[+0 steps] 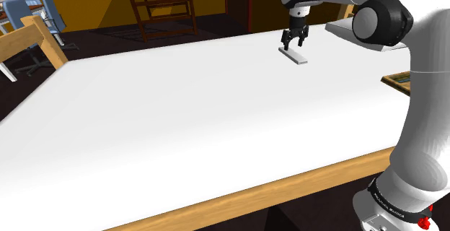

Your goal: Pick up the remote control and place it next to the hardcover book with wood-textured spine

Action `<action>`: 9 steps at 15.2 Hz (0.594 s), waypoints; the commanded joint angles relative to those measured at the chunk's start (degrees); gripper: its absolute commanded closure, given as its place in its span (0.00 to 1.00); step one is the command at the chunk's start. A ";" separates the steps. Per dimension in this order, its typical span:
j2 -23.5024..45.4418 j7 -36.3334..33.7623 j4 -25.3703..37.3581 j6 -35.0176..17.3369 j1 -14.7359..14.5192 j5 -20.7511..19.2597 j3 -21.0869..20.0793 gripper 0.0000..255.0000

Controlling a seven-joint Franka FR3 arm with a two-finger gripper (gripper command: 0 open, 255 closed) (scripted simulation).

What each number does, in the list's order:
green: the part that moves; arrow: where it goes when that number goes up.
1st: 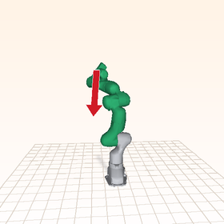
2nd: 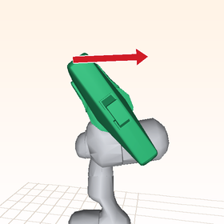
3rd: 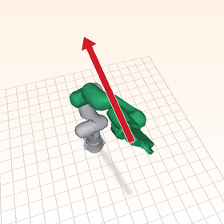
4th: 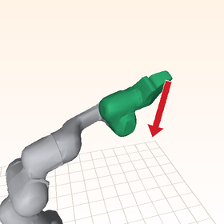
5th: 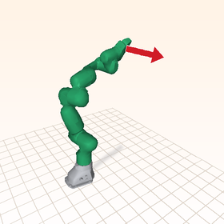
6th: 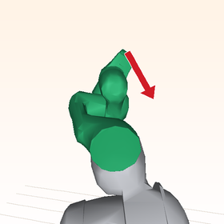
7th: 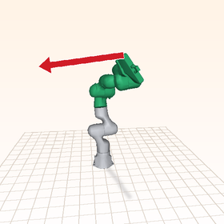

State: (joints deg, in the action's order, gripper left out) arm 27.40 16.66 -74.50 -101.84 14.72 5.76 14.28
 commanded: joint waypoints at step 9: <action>1.33 0.25 -3.02 -4.36 0.08 0.36 -0.13 0.00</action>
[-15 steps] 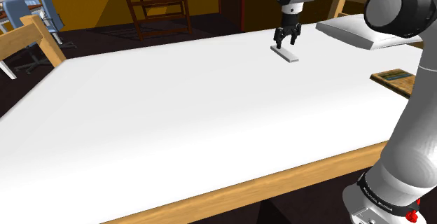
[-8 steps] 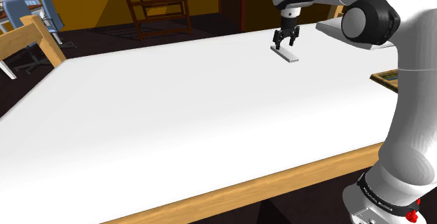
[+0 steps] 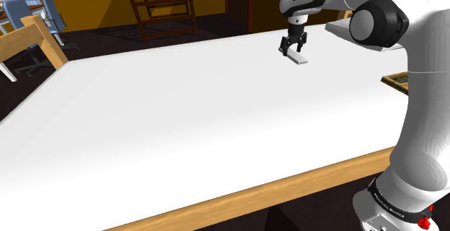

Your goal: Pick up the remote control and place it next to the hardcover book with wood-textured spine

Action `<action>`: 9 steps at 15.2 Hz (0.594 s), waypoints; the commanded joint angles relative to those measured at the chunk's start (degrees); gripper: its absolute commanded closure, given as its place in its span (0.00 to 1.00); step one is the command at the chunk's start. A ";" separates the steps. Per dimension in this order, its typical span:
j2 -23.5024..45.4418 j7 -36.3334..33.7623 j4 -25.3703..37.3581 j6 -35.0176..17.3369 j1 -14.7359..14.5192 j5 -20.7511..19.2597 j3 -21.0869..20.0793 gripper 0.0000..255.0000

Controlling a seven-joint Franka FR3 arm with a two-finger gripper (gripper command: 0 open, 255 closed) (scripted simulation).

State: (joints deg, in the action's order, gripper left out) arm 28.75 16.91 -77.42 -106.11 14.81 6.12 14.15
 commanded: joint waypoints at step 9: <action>-0.03 0.00 -0.11 -0.10 -0.01 0.00 0.00 1.00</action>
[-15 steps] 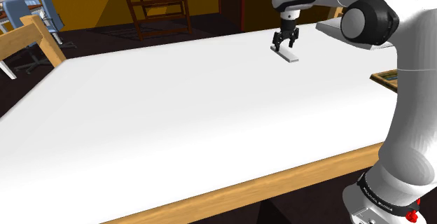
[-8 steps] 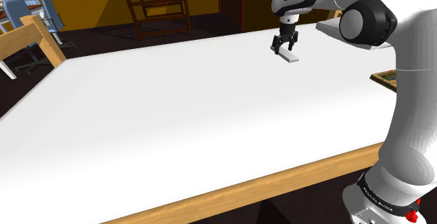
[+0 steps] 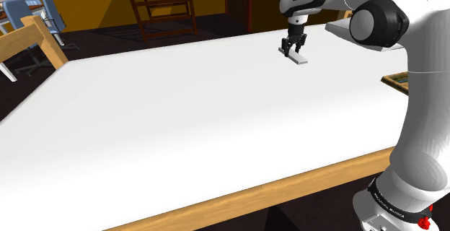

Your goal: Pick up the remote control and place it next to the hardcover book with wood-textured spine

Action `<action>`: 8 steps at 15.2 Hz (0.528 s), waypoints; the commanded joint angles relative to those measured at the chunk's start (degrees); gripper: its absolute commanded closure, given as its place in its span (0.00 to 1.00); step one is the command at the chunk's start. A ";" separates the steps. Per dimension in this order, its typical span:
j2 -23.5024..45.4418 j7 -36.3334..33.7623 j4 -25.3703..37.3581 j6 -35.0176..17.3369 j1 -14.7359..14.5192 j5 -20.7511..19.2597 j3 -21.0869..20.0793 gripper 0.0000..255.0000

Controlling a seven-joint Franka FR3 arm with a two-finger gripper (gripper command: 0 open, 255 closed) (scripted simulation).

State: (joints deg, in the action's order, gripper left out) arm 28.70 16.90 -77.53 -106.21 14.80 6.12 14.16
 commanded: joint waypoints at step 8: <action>-0.13 -0.05 2.08 2.23 0.11 -0.07 0.05 1.00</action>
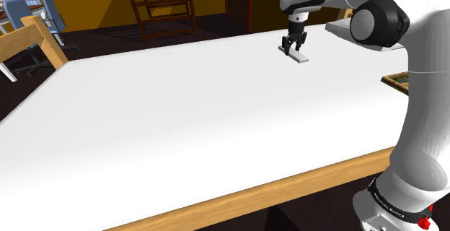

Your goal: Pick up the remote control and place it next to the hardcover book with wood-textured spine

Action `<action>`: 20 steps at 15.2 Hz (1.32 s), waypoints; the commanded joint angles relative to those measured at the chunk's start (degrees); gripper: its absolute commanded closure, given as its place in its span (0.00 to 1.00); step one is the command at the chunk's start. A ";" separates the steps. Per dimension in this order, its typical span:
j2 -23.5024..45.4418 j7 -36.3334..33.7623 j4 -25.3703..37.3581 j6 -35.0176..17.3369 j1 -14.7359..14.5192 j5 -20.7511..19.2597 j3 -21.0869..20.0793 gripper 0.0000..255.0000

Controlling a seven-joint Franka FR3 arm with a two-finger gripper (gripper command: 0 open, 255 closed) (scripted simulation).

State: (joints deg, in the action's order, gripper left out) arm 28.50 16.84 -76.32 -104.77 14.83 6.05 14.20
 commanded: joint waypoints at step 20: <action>-13.95 0.06 -8.56 5.06 -1.33 -3.04 1.19 1.00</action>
State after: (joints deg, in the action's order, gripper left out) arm 17.26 16.76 -80.79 -98.23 13.80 3.61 15.18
